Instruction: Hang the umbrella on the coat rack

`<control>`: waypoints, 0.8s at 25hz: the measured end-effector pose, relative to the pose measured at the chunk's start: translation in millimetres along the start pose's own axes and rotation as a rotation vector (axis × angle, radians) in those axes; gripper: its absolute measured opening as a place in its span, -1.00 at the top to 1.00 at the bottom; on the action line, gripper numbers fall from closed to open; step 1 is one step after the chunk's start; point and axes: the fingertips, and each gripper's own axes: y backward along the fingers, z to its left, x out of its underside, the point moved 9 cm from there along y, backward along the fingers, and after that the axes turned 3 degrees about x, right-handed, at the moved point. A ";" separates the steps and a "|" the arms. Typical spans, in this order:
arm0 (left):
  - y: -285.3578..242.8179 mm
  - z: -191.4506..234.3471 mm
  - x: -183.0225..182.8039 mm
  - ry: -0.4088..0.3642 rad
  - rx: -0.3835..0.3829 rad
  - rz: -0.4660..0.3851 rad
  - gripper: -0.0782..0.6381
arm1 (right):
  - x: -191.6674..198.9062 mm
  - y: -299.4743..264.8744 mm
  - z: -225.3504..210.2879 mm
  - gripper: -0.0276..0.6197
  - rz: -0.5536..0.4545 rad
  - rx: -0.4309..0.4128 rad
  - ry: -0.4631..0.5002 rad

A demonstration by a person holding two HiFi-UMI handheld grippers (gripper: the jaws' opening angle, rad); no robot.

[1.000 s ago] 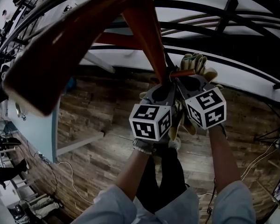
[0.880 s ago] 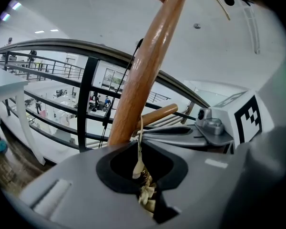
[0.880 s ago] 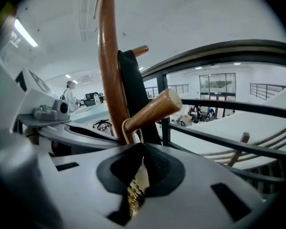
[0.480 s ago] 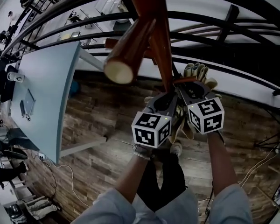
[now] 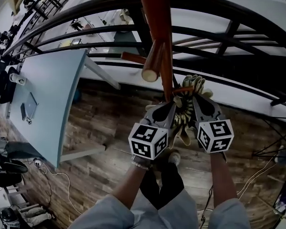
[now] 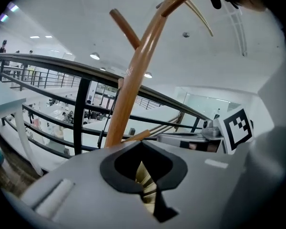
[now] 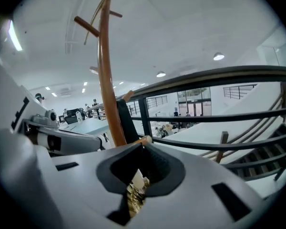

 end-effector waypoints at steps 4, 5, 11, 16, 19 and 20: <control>17.8 -22.0 -21.8 -0.037 0.037 -0.023 0.77 | -14.7 39.3 3.0 0.89 -0.047 0.032 -0.028; 23.4 -27.9 -27.6 -0.057 0.044 -0.025 0.77 | -18.4 48.6 5.7 0.89 -0.050 0.040 -0.026; 59.5 -57.9 -57.3 -0.141 0.084 -0.047 0.77 | -37.2 97.4 22.8 0.90 -0.065 0.081 -0.006; 84.1 -75.8 -76.7 -0.192 0.111 -0.057 0.77 | -50.6 130.9 32.7 0.90 -0.102 0.096 -0.013; 98.1 -79.9 -81.7 -0.197 0.115 -0.071 0.77 | -55.6 143.1 40.0 0.90 -0.118 0.098 -0.003; 102.6 -80.6 -84.0 -0.196 0.112 -0.077 0.77 | -59.0 146.5 42.0 0.91 -0.122 0.100 0.004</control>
